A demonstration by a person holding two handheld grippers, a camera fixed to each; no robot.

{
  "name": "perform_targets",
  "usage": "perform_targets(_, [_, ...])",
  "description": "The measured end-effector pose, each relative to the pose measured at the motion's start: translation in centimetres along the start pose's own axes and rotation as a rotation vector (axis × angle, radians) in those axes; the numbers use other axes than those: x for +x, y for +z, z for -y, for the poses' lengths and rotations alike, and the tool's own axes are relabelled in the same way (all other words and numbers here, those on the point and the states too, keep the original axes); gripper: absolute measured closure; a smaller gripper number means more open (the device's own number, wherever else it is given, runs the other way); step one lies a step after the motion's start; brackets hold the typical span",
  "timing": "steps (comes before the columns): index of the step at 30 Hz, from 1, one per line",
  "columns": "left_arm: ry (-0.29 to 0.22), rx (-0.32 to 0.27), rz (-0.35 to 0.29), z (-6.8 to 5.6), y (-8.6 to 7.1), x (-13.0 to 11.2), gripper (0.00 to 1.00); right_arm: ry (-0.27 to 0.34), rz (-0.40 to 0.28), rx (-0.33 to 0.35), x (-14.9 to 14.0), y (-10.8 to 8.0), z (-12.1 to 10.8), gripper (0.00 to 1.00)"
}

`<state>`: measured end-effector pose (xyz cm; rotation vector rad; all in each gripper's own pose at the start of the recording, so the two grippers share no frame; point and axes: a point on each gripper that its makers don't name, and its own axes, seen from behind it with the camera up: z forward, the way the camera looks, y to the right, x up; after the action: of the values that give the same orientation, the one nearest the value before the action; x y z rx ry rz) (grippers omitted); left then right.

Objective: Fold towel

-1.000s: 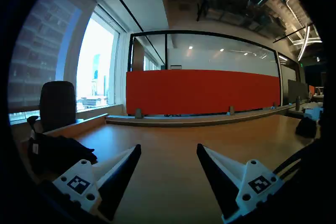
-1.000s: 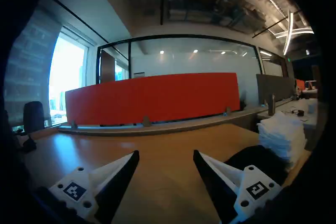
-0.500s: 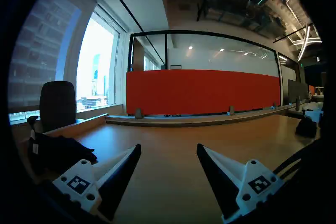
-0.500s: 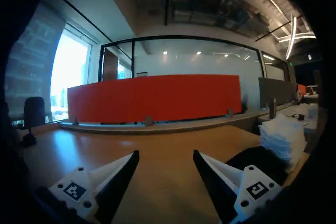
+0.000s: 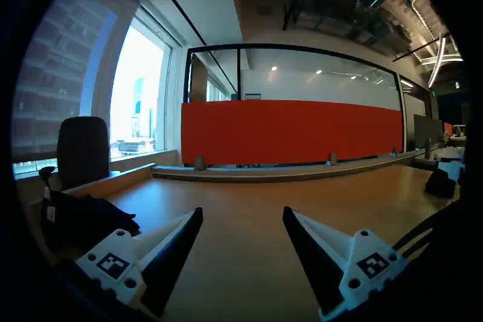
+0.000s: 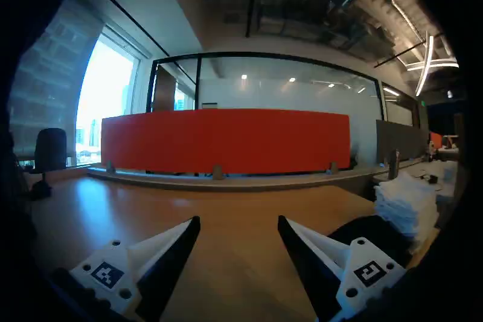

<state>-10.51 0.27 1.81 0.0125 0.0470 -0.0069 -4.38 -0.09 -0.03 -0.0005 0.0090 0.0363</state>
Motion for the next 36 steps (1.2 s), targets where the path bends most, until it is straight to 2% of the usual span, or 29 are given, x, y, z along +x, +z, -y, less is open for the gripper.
perform_targets(36, [0.0, 0.0, 0.0, 0.02, 0.0, -0.05, 0.02, 0.001, 0.002, 0.011, 0.12, -0.09, 0.27, 0.01])
